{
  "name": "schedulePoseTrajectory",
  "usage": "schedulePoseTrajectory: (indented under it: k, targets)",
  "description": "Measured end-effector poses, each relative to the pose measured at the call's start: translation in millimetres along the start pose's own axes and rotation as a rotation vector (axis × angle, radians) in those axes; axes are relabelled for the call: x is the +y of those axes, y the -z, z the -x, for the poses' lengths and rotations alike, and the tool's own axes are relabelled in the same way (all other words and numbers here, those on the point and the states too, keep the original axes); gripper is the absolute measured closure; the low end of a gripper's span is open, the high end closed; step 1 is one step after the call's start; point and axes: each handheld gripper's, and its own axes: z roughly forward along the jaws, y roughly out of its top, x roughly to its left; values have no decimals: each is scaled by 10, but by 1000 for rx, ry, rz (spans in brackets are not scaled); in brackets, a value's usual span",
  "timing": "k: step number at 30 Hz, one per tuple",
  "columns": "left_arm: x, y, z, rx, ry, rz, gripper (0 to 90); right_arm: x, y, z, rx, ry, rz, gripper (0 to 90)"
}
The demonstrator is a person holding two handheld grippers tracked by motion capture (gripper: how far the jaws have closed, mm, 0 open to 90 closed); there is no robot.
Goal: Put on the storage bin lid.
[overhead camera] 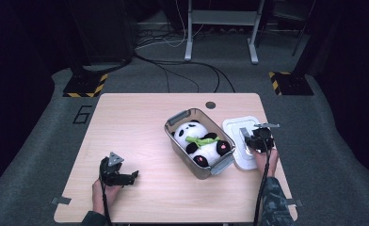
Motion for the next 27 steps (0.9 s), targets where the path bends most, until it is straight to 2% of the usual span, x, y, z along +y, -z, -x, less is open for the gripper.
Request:
schedulePoseTrajectory:
  k: [3,14,20,27]
  targets:
    - [-1,2,2,-1,3,-1,32,86,121,-22,-6,34,7,671]
    - [-2,3,0,0,5,2,38,317,439,3,-43,76,48,672]
    - [-2,7,-7,-1,-2,-1,41,429,613,49,-51,74,78,671]
    - [-2,7,-6,1,-1,0,43,594,871,54,-26,64,129,671]
